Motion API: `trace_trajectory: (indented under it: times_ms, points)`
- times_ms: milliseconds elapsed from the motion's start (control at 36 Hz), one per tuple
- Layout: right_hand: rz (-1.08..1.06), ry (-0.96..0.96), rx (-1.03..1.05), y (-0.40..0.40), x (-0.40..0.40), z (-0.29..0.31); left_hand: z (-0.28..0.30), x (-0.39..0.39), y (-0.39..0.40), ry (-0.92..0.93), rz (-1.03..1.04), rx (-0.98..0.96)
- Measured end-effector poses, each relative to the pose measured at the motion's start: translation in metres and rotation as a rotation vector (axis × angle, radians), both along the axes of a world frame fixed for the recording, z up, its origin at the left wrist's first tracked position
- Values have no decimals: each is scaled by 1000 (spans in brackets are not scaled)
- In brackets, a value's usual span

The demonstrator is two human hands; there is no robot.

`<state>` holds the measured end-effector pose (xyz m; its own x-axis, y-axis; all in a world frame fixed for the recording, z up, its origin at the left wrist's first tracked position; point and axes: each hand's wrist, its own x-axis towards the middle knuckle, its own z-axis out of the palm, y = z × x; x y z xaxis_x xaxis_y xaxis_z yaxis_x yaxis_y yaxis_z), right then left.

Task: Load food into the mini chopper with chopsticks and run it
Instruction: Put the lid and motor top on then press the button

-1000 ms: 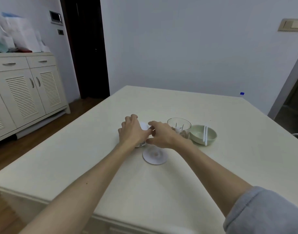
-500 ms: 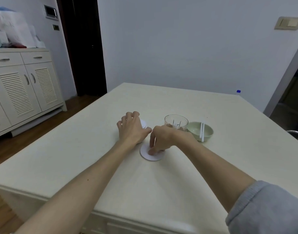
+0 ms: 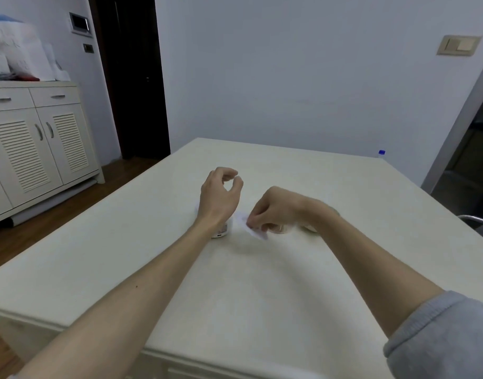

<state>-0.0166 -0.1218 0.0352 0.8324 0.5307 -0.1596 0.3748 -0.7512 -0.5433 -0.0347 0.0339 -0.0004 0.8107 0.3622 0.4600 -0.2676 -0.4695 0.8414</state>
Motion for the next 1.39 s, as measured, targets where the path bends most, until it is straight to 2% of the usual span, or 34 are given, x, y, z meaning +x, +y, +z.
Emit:
trace_trajectory:
  times_ms: [56,194,333,444,556,833,944,1111,1389]
  points:
    - [-27,35,107,-9,3,8,4,2,-3,3,-20,-62]
    - [-115,227,442,-33,18,21,-3,10,-13,79,-56,-56]
    - [-281,142,545,-43,32,20,-12,16,-28,212,-165,-31]
    - [-372,-23,474,-42,39,9,-20,19,-40,306,-266,38]
    - [-373,-168,304,-40,40,3,-27,25,-49,369,-328,104]
    - [-288,-339,-54,-26,43,5,-39,33,-58,400,-372,79]
    - [-274,-331,-176,-22,46,5,-42,37,-59,408,-361,99]
    - [-273,-311,-247,-19,48,-1,-46,42,-60,418,-345,125]
    - [-239,-277,-261,-23,50,-3,-50,46,-61,400,-343,200]
